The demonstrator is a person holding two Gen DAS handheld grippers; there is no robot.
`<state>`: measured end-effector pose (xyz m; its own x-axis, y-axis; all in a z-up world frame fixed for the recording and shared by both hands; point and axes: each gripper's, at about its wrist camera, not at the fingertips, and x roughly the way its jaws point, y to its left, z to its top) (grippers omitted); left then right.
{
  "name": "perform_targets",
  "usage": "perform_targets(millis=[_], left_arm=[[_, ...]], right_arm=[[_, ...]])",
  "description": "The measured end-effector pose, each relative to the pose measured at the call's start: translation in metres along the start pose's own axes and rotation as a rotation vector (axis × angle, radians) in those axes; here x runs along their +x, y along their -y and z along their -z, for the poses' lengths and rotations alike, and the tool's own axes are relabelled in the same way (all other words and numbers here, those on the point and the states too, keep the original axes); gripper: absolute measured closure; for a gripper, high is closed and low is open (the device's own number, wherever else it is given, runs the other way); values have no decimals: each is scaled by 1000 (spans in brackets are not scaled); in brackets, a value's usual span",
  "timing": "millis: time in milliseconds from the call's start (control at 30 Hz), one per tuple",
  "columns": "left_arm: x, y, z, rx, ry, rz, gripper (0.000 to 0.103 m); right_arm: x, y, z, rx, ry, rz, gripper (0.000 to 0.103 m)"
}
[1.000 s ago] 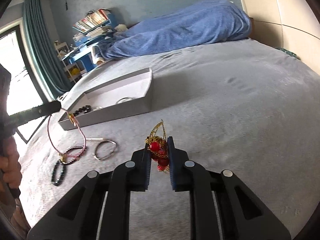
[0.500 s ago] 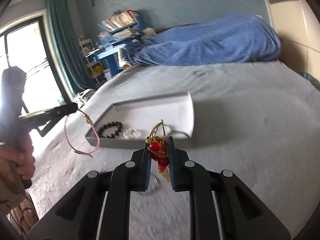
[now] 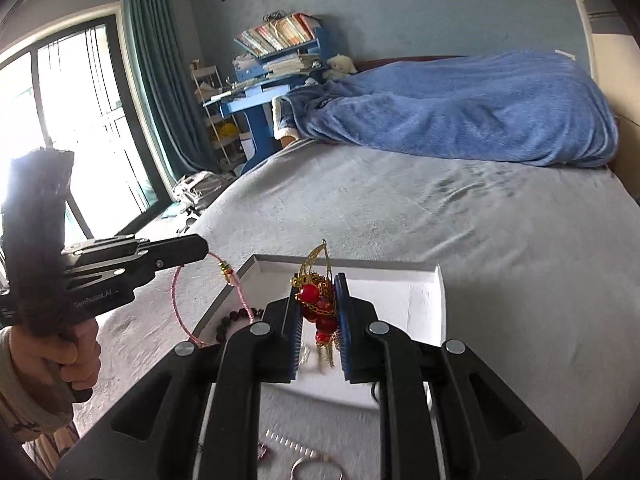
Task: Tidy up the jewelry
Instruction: 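Carry the pink cord bracelet and red-beaded chain into the grey tray and open both tools, then withdraw both open tools from the tray back to the remaining jewelry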
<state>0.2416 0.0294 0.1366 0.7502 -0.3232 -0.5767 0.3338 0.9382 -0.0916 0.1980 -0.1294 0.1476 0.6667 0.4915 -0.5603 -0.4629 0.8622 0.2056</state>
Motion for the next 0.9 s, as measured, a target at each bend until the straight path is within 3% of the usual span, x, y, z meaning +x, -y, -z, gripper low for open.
perform_targets(millis=[400, 733, 767, 833, 900], left_arm=[[92, -27, -1, -80, -106, -31, 98], [144, -51, 24, -89, -215, -138, 97], [146, -52, 26, -85, -227, -150, 94], [147, -54, 28, -71, -234, -177, 70], [141, -55, 29, -57, -212, -185, 46]], right_arm=[[101, 36, 12, 4, -170, 109, 88], [144, 46, 34, -44, -269, 188, 88], [144, 45, 35, -47, -270, 189, 86], [142, 45, 36, -47, -265, 186, 81], [133, 44, 35, -37, -236, 181, 58]])
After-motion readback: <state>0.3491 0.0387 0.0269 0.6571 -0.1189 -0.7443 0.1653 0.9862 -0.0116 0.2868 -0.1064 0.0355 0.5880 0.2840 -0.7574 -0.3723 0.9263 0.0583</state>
